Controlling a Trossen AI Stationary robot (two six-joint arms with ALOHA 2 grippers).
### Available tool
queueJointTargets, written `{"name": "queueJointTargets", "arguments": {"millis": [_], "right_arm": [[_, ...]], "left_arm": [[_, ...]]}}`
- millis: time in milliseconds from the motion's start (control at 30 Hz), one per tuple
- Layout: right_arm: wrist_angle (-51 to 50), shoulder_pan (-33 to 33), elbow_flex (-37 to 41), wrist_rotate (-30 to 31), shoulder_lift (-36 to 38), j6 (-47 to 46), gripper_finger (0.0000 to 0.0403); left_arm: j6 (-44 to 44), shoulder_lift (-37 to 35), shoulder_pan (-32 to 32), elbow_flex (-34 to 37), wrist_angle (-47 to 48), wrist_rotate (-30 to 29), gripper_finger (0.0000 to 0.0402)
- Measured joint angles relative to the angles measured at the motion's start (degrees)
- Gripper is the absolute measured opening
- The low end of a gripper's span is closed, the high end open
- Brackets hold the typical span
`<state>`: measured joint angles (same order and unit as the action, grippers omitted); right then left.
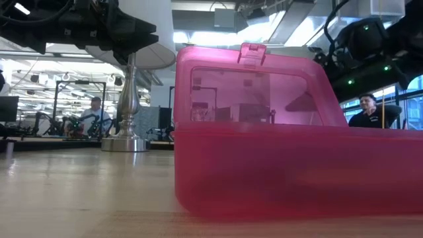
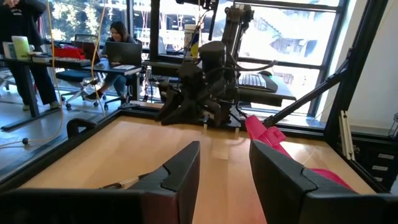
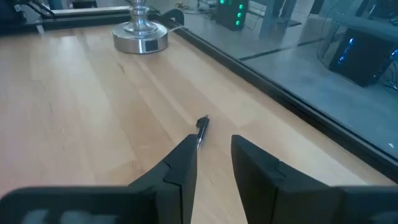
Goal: Pick & place school supplies into a supply box
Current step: Put the transparent pen into the pink supply box
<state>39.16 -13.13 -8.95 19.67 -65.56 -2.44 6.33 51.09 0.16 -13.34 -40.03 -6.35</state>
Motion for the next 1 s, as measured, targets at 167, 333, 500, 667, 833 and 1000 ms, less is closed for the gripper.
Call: {"name": "queueJointTargets", "arguments": {"millis": [167,333,500,667,833,1000], "right_arm": [[3.08,0.0,0.0,0.08,-5.42,0.13,0.0104],[5.04,0.0,0.0,0.14,-9.59,-1.83,0.0104],[10.07,0.0,-0.02,0.16,-13.97,-2.02,0.0104],[11.72,0.0,-0.04,2.11,-17.99,-1.85,0.0104],[11.73,0.0,-0.04,3.97,-20.48,-1.97,0.0104],[11.78,0.04,-0.04,5.1,-20.62,-1.66,0.0104]], "left_arm": [[-0.02,0.0,0.0,0.0,0.0,-0.02,0.0135],[-0.02,0.0,0.0,0.0,0.0,-0.02,0.0136],[-0.02,0.0,0.0,0.0,0.0,-0.02,0.0132],[-0.02,0.0,0.0,0.0,0.0,-0.02,0.0134],[-0.02,0.0,0.0,0.0,0.0,-0.02,0.0136],[-0.02,0.0,0.0,0.0,0.0,-0.02,0.0133]]}}
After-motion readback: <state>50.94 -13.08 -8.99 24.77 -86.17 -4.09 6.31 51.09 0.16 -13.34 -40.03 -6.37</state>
